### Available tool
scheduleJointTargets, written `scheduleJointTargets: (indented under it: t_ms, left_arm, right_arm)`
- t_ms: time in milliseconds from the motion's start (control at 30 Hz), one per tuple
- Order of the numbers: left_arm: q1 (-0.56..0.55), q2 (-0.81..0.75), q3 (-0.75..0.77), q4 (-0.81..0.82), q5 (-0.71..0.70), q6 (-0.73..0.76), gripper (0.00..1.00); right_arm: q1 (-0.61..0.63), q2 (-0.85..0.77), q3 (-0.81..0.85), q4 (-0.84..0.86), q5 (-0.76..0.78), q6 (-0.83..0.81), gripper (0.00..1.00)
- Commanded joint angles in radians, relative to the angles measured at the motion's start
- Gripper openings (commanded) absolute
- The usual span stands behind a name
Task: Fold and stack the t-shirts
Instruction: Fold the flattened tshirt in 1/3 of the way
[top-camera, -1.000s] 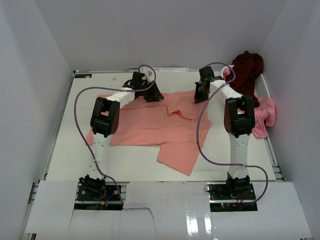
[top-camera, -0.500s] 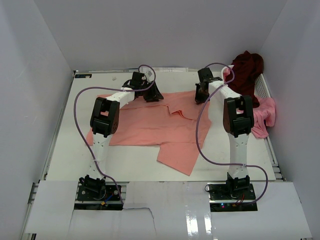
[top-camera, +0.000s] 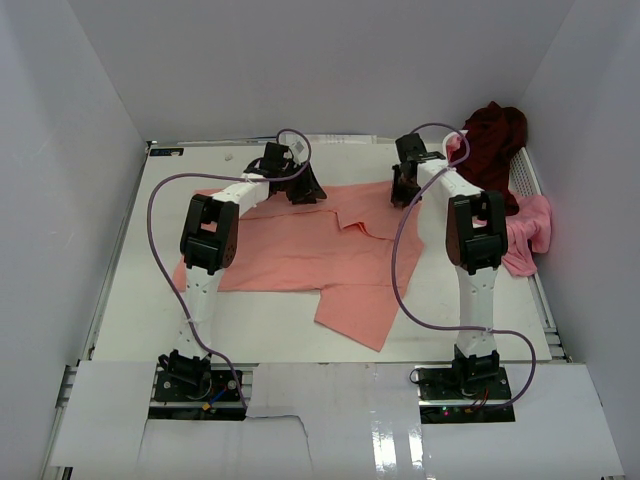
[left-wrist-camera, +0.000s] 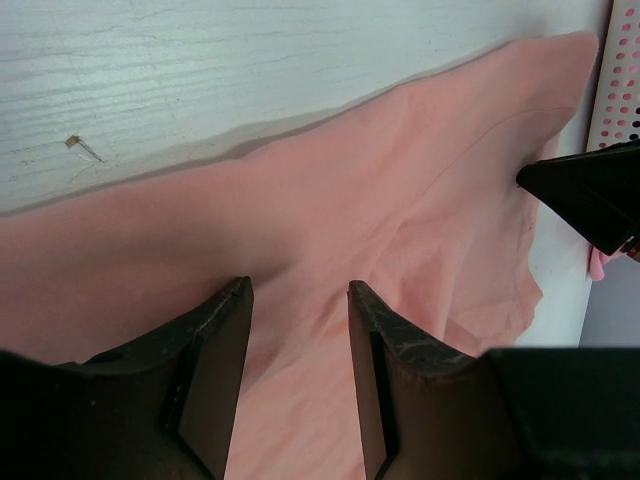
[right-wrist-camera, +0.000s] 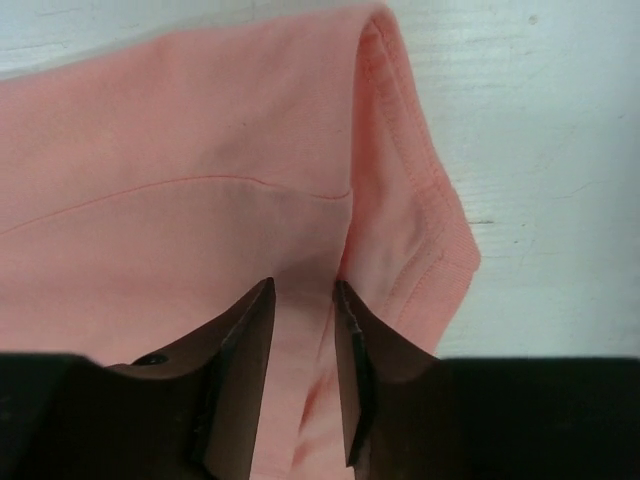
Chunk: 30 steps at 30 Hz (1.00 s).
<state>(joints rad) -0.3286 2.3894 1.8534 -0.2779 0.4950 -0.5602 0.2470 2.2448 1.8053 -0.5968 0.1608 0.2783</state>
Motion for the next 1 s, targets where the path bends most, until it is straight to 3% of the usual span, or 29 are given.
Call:
scheduleJointTargets:
  t_ms: [0,100,133,200,267,300,400,500,600,633,700,967]
  left_arm:
    - [0.013,-0.09,0.073,-0.073,-0.01,0.023,0.54]
    - [0.019,-0.104,0.166,-0.124,-0.001,0.037,0.55]
    - [0.022,-0.108,0.188,-0.154,0.0,0.042,0.55]
    - [0.029,-0.136,0.234,-0.182,0.002,0.06,0.56]
    - [0.048,-0.163,0.23,-0.202,0.017,0.069,0.57]
    - [0.056,-0.192,0.219,-0.207,0.023,0.078,0.57]
    - [0.097,-0.254,0.103,-0.213,0.025,0.112,0.57]
    - [0.121,-0.28,0.031,-0.213,0.007,0.14,0.57]
    - [0.145,-0.292,-0.034,-0.214,-0.007,0.17,0.57]
    - [0.152,-0.297,-0.046,-0.21,-0.016,0.178,0.57]
    - [0.169,-0.3,-0.075,-0.204,-0.047,0.189,0.57]
    - [0.215,-0.274,-0.174,-0.133,-0.067,0.148,0.56]
  right_arm:
    - [-0.014,-0.028,0.097,-0.027,-0.023,-0.011,0.39]
    - [-0.015,-0.039,0.167,-0.044,-0.044,-0.013,0.41]
    - [-0.014,-0.042,0.18,-0.05,-0.05,-0.013,0.5]
    - [-0.014,-0.065,0.186,-0.057,-0.079,-0.017,0.5]
    - [-0.008,-0.097,0.157,-0.054,-0.098,-0.021,0.51]
    - [0.003,-0.108,0.14,-0.046,-0.119,-0.025,0.56]
    - [0.034,-0.155,0.031,-0.012,-0.179,-0.037,0.56]
    - [0.07,-0.178,-0.017,0.005,-0.246,-0.047,0.52]
    - [0.115,-0.194,-0.069,0.034,-0.289,-0.048,0.34]
    - [0.126,-0.197,-0.076,0.041,-0.302,-0.05,0.2]
    - [0.156,-0.194,-0.08,0.048,-0.316,-0.05,0.08]
    - [0.215,-0.156,-0.052,0.06,-0.356,-0.036,0.08]
